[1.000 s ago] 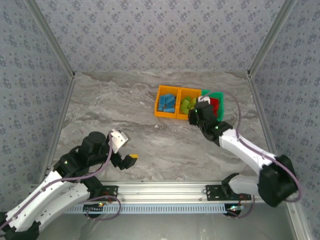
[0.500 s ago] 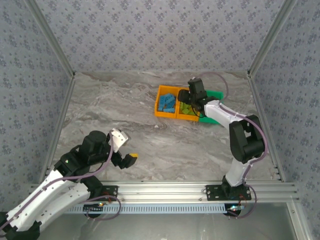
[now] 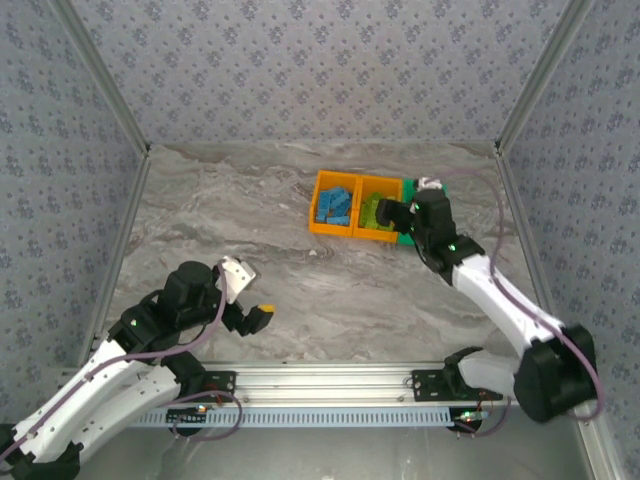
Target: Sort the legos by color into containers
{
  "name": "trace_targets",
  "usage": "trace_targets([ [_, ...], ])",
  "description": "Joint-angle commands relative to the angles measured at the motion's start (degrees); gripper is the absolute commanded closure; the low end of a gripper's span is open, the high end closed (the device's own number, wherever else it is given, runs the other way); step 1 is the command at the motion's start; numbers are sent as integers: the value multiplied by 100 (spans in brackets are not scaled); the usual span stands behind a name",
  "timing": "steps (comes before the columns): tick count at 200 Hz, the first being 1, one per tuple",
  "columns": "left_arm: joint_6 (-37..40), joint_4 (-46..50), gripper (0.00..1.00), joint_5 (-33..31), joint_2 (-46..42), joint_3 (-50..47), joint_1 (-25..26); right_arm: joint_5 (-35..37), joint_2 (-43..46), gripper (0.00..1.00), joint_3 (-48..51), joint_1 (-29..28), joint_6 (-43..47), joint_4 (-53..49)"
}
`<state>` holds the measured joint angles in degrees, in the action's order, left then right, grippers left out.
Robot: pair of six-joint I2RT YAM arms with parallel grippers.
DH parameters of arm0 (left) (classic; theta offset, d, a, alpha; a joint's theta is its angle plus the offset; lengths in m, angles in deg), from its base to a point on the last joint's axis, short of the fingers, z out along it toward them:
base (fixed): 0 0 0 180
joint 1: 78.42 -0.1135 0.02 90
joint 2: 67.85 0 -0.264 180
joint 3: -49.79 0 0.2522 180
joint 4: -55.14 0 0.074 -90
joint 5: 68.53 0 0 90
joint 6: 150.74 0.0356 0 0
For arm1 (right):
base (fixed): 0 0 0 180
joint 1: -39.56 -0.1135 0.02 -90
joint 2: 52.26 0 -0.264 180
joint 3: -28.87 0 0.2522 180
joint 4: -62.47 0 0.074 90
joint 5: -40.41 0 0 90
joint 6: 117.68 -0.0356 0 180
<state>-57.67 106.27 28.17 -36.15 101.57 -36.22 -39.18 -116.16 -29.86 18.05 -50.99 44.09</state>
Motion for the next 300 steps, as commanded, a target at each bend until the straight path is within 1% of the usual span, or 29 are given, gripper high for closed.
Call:
trace_targets([
  [1,-240,-38,1,-602,-19,95,-121,835,639,0,765,218,771,116],
  [27,-706,44,1,-1928,-120,214,-225,1614,1127,0,1748,733,989,694],
  [37,-1048,118,1,-2540,-104,297,-234,1769,1142,0,2161,938,1196,1201],
  [42,-1242,113,1,-2768,-88,326,-234,1779,1139,0,2300,1044,1428,1483],
  [48,-1484,109,1,-3009,-77,333,-234,1723,1170,0,2311,1203,1258,1318],
  [59,-1857,-53,1,-3229,-53,255,-224,1364,1112,0,2644,1364,1690,2185],
  [67,-1940,-304,1,-3242,-68,121,-234,1306,997,0,2925,1433,1854,2990],
  [79,-1946,-799,1,-3322,-61,-152,-232,1336,599,0,3102,1609,1940,3614],
  [95,-1905,-1528,1,-3806,-18,-594,-230,1167,-215,0,3084,1886,1989,4192],
  [107,-1772,-2138,1,-4223,56,-913,-238,1040,-529,0,2878,1876,1946,4203],
  [121,-1481,-2969,1,-4588,186,-1356,-249,660,-927,0,2923,1873,2158,4984],
  [130,-1272,-3496,1,-4771,333,-1632,-289,791,-1085,0,2750,1851,2258,4854],
  [137,-1121,-3865,1,-4840,474,-1806,-361,782,-1325,0,2726,1934,2152,5040],
  [142,-1020,-4099,1,-4855,590,-1897,-440,705,-1663,0,2774,2039,2119,5484],
  [147,-948,-4347,1,-4865,718,-1979,-548,316,-2061,0,2801,2169,2183,6039],
  [150,-990,-4358,1,-4889,791,-1968,-622,59,-2227,0,2769,2241,2200,5989],
  [156,-964,-4376,1,-4811,899,-1908,-792,-86,-2488,0,2614,2244,2276,6099],
  [167,-821,-4795,1,-4604,1125,-1951,-1089,-19,-2283,0,2400,2138,2364,5254],
  [175,-798,-5132,1,-4418,1269,-2004,-1367,-77,-2401,0,2460,2147,2388,5622],
  [186,-815,-5612,1,-4040,1494,-2076,-1793,119,-2303,0,2499,2166,2264,5497],
  [196,-843,-5849,1,-3631,1709,-2050,-2209,336,-2340,0,2606,2200,2150,5789],
  [223,-592,-6572,1,-2891,2609,-1956,-3216,265,-2337,0,2458,2152,2243,5480],
  [239,-590,-6877,1,-2203,3222,-1830,-3734,-9,-2332,0,2415,2166,2322,5413],
  [254,-635,-7399,1,-1730,3882,-1715,-4012,-48,-2338,0,2420,2178,2323,5420],
  [270,-520,-7562,1,-1762,4687,-1366,-4114,-64,-2336,0,2424,2187,2319,5423],
  [278,-592,-7685,1,-1457,5174,-1237,-4252,-71,-2334,0,2423,2187,2322,5418],
  [284,-569,-8136,1,-1288,5570,-1285,-4304,-73,-2334,0,2423,2191,2322,5415],
  [289,-507,-8437,1,-1004,5611,-1471,-4322,-69,-2331,0,2423,2187,2324,5419],
  [300,-575,-8583,1,-1123,5613,-1538,-4347,-74,-2336,0,2423,2193,2322,5427],
])
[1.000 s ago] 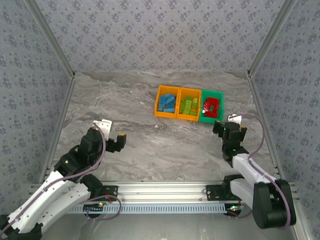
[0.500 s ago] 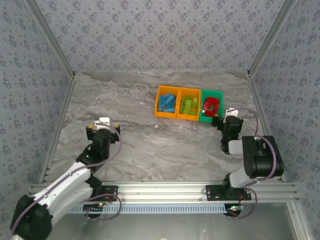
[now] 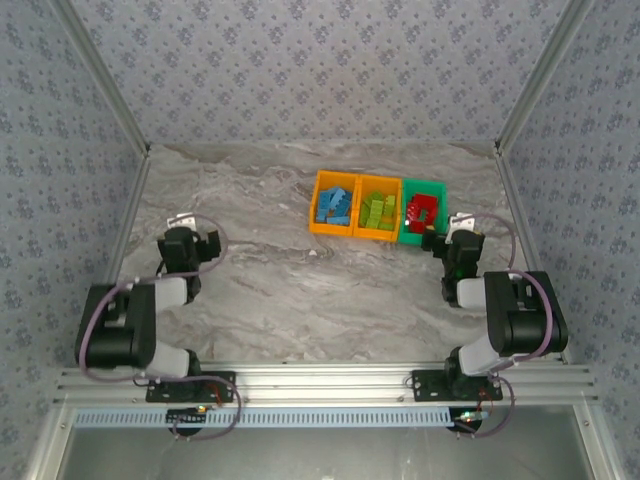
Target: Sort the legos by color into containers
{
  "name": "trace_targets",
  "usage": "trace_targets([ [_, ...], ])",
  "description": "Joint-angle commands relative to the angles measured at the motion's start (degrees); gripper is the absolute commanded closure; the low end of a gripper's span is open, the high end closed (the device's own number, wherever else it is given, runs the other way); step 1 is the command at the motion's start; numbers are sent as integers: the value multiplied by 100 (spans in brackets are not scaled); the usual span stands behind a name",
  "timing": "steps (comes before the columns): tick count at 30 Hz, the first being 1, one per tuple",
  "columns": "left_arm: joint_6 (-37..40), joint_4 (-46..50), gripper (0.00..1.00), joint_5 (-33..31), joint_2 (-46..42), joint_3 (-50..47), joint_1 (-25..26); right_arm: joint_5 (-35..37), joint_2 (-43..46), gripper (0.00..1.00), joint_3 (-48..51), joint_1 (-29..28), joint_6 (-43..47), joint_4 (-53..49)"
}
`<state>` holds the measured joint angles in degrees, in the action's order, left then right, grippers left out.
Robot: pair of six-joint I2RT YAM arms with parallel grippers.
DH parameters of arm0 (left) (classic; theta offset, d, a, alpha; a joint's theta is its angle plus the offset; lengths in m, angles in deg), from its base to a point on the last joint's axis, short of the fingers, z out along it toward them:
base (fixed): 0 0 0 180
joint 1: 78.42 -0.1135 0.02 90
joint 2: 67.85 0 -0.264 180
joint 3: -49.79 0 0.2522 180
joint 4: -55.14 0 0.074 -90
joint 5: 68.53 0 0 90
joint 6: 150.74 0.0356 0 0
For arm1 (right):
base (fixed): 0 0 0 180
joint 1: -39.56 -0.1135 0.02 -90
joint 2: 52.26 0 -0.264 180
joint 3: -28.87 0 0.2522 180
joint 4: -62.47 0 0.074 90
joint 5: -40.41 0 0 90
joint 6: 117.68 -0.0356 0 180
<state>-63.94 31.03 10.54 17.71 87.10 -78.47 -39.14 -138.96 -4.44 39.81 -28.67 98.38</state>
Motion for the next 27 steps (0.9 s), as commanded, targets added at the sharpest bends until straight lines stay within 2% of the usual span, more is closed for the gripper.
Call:
trace_targets([
  [1,55,-1045,1,648,221,-89,-124,-75,-53,0,-119,17,91,-2],
  [22,161,-845,1,770,234,23,-81,-223,-67,0,-181,19,135,-99],
  [27,157,-845,1,770,233,19,-80,8,-48,0,-87,0,75,56],
])
